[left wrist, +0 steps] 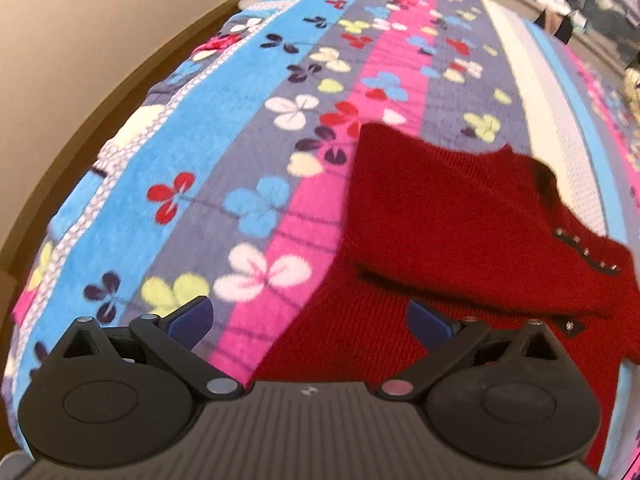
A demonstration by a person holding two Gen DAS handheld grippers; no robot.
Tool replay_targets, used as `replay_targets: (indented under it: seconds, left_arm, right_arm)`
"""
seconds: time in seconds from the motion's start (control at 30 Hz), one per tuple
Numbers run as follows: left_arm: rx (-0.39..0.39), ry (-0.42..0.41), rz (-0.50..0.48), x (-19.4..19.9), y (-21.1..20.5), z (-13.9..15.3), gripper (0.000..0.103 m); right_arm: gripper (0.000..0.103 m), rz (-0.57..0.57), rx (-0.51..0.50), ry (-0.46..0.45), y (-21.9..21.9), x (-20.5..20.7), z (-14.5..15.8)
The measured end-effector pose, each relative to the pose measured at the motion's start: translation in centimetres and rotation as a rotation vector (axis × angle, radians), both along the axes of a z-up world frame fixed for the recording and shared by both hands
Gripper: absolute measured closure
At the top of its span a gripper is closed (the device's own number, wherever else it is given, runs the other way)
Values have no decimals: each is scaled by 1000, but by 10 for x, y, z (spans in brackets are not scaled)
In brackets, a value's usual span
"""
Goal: Fold small clothes
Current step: 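Grasp the sleeve cuff with the right gripper and fold it across the body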
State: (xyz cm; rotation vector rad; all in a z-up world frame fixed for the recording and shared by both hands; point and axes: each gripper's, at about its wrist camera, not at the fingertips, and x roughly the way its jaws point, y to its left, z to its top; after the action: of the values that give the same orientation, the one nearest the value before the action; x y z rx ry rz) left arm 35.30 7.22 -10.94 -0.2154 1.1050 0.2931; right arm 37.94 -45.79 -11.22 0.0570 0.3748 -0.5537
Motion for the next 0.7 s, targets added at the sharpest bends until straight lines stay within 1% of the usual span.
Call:
replay_targets:
  seconds: [0.07, 0.1, 0.13, 0.17, 0.2, 0.23, 0.27, 0.3, 0.33, 0.37, 0.43, 0.5, 0.57, 0.63, 0.7]
  left_arm:
    - [-20, -41, -12, 3, 8, 2, 0]
    - [-27, -60, -14, 5, 12, 2, 0]
    - [-35, -79, -16, 7, 16, 2, 0]
    - [-44, -99, -17, 8, 20, 1, 0]
    - [-50, -108, -13, 11, 24, -2, 0]
    - [-49, -108, -1, 15, 28, -6, 0]
    - [-44, -97, 13, 19, 31, -12, 0]
    - [-42, -86, 19, 23, 34, -18, 0]
    - [-45, -75, 11, 27, 37, -23, 0]
    - [-51, -59, 4, 32, 38, -28, 0]
    - [-79, -58, -15, 37, 41, -36, 0]
    - [-135, -86, -36, 44, 39, -39, 0]
    - [-221, -127, -58, 53, 35, -40, 0]
    - [-298, -146, -82, 70, 29, -39, 0]
    - [-326, -138, -107, 93, 18, -40, 0]
  right_arm:
    - [92, 215, -130, -62, 84, -8, 17]
    - [92, 329, -189, -79, 127, -16, 17]
    - [91, 444, -226, -86, 168, -26, 12]
    - [87, 588, -238, -66, 210, -37, -3]
    - [79, 711, -241, -6, 241, -44, -20]
    - [71, 835, -236, 107, 269, -50, -42]
    - [49, 935, -219, 255, 292, -58, -68]
    - [41, 996, -218, 377, 304, -65, -90]
    - [42, 1017, -236, 450, 309, -75, -105]
    - [42, 1019, -250, 466, 303, -86, -112]
    - [39, 1000, -219, 452, 278, -93, -104]
    - [33, 913, -163, 414, 244, -89, -85]
    - [32, 789, -123, 385, 208, -74, -69]
    - [32, 686, -96, 375, 181, -60, -60]
    - [31, 614, -46, 354, 161, -51, -56]
